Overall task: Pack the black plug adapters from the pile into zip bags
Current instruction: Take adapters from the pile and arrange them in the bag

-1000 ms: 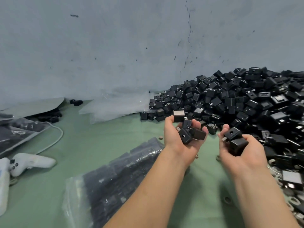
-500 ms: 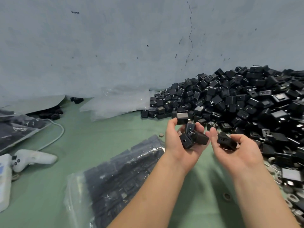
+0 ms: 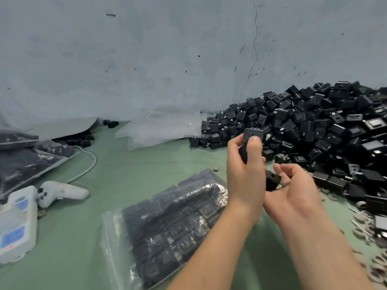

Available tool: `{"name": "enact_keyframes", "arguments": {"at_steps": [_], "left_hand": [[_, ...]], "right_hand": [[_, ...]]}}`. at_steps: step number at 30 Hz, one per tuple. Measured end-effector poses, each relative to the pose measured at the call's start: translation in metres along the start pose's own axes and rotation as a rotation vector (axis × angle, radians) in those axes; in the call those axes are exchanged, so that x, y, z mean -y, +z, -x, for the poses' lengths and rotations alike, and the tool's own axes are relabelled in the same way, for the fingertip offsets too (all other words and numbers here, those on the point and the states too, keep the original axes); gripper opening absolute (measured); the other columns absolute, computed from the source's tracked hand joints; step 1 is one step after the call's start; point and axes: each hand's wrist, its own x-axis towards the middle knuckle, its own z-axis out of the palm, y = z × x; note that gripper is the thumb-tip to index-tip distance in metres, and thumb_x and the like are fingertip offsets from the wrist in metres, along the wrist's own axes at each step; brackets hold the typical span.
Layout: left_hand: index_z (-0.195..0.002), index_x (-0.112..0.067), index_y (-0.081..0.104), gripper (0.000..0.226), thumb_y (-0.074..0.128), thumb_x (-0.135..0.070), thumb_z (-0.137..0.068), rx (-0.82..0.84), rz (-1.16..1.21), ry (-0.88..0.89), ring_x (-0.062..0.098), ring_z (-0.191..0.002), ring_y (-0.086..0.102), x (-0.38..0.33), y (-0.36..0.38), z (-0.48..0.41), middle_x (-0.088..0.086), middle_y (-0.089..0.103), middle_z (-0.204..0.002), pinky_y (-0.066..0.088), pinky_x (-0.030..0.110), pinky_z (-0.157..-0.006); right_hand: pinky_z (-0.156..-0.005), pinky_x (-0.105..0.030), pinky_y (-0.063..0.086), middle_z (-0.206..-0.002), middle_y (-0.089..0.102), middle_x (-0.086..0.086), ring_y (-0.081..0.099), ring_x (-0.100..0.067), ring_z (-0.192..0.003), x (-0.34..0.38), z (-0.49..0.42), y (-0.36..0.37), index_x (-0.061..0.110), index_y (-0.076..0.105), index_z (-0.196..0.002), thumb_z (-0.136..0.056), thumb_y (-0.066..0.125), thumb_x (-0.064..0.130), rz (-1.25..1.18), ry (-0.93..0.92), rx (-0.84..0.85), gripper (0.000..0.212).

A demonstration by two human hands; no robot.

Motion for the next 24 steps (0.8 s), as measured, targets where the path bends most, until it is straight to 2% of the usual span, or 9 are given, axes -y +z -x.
{"name": "enact_keyframes", "arguments": {"at_steps": [3,5,7,10,12,17,20,22,24], "left_hand": [[-0.103,-0.049,0.051,0.017,0.051,-0.055,-0.088,0.052,-0.259,0.189,-0.004,-0.084,0.062,-0.001,-0.003,0.008,-0.024,0.063,-0.092,0.051,0.017,-0.071],[-0.11,-0.047,0.051,0.024,0.051,-0.055,-0.087,0.067,-0.331,0.211,0.0,-0.092,0.062,-0.001,-0.007,0.009,-0.019,0.064,-0.102,0.053,0.024,-0.08],[-0.115,-0.042,0.051,0.029,0.051,-0.053,-0.087,0.086,-0.371,0.217,0.005,-0.097,0.063,-0.001,-0.01,0.011,-0.011,0.066,-0.104,0.052,0.03,-0.086],[-0.117,-0.042,0.051,0.031,0.051,-0.053,-0.088,0.064,-0.468,0.249,-0.01,-0.105,0.055,-0.006,-0.012,0.015,-0.021,0.062,-0.108,0.044,0.009,-0.085],[-0.118,-0.042,0.051,0.03,0.054,-0.049,-0.089,0.03,-0.437,0.251,-0.017,-0.107,0.051,-0.012,-0.013,0.019,-0.025,0.06,-0.11,0.039,0.0,-0.081],[-0.109,-0.049,0.048,0.026,0.063,-0.046,-0.088,-0.053,-0.231,0.247,-0.005,-0.107,0.057,-0.031,-0.015,0.029,-0.03,0.06,-0.102,0.05,0.019,-0.086],[-0.107,-0.05,0.048,0.03,0.067,-0.048,-0.084,-0.154,-0.182,0.287,0.006,-0.097,0.063,-0.046,-0.035,0.037,-0.021,0.063,-0.099,0.055,0.035,-0.088],[-0.112,-0.05,0.05,0.033,0.068,-0.049,-0.084,-0.233,-0.202,0.343,0.004,-0.092,0.063,-0.058,-0.066,0.045,-0.019,0.064,-0.099,0.054,0.022,-0.081],[-0.118,-0.046,0.055,0.035,0.068,-0.051,-0.087,-0.323,-0.273,0.349,0.001,-0.091,0.064,-0.066,-0.109,0.056,-0.018,0.067,-0.1,0.049,0.011,-0.074]], "right_hand": [[-0.05,-0.026,0.056,-0.066,0.068,-0.007,0.068,-0.018,-0.055,-0.011,0.008,0.004,0.012,0.062,-0.092,-0.094,0.044,0.018,0.08,0.052,0.131,0.019],[-0.056,-0.027,0.059,-0.076,0.072,-0.008,0.072,-0.019,-0.063,-0.014,0.009,0.004,0.008,0.067,-0.095,-0.092,0.045,0.02,0.066,0.055,0.196,0.025],[-0.066,-0.024,0.058,-0.081,0.067,-0.005,0.07,-0.017,-0.072,-0.016,0.007,0.003,0.012,0.066,-0.088,-0.084,0.053,0.022,0.063,0.055,0.239,0.016],[-0.071,-0.024,0.046,-0.078,0.047,0.001,0.056,-0.013,-0.072,-0.022,0.003,0.001,0.02,0.061,-0.078,-0.071,0.062,0.028,0.08,0.029,0.248,0.01],[-0.064,-0.024,0.044,-0.075,0.049,0.003,0.054,-0.012,-0.066,-0.028,0.0,-0.001,0.021,0.06,-0.076,-0.083,0.06,0.03,0.098,0.033,0.208,0.011],[-0.05,-0.023,0.052,-0.072,0.062,-0.002,0.064,-0.017,-0.057,-0.037,0.004,0.001,0.016,0.057,-0.08,-0.097,0.045,0.033,-0.009,0.156,0.107,0.027],[-0.061,-0.034,0.059,-0.076,0.069,-0.012,0.071,-0.027,-0.065,-0.042,0.009,0.008,0.017,0.061,-0.092,-0.098,0.045,0.035,-0.15,0.226,0.054,0.025],[-0.067,-0.035,0.06,-0.083,0.07,-0.02,0.072,-0.032,-0.073,-0.042,0.007,0.009,0.019,0.066,-0.095,-0.1,0.046,0.039,-0.172,0.212,-0.009,0.028],[-0.063,-0.034,0.06,-0.093,0.069,-0.028,0.072,-0.038,-0.078,-0.042,0.006,0.009,0.017,0.07,-0.095,-0.1,0.048,0.036,-0.197,0.2,-0.036,0.03]]}}
